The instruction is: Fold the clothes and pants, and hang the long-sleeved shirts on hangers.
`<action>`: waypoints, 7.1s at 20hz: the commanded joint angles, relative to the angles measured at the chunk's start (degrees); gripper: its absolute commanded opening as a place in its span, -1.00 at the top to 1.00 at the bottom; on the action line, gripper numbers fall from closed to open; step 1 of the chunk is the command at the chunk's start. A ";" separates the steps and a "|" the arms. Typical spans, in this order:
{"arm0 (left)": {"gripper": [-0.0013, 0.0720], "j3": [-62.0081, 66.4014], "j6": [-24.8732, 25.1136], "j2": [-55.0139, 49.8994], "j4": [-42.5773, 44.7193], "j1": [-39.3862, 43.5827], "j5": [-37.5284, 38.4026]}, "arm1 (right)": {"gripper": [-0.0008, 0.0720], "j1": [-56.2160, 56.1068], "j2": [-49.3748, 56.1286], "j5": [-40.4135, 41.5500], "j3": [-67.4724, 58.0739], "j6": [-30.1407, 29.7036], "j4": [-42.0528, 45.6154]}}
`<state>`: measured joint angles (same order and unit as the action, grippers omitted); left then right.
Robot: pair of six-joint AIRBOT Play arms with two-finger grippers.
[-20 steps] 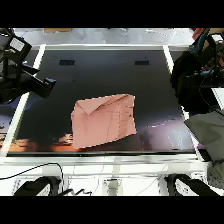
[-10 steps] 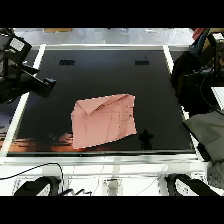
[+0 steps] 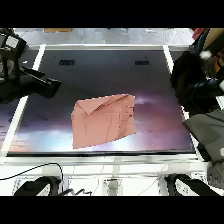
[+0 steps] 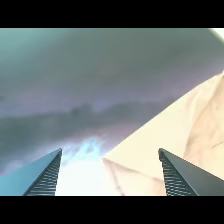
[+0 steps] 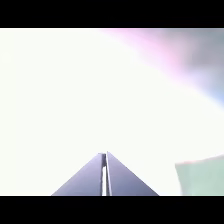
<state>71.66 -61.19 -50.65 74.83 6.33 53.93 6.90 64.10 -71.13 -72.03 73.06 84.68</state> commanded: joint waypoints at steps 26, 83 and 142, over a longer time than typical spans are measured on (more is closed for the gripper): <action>-0.23 -18.27 -6.95 -6.91 -4.63 -18.40 20.74 | -0.14 -9.66 26.18 9.99 26.56 -12.52 -47.58; 0.91 -6.88 15.52 21.49 -39.50 -20.35 6.86 | 0.93 -10.19 -25.57 15.89 10.36 4.94 -59.06; -0.93 -23.43 -5.99 -25.86 -27.89 11.30 -9.99 | 0.93 -4.72 40.70 0.15 -6.43 -24.04 -51.80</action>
<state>47.92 -68.51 -76.88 46.28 17.72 44.75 3.27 106.76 -70.81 -76.86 52.23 34.92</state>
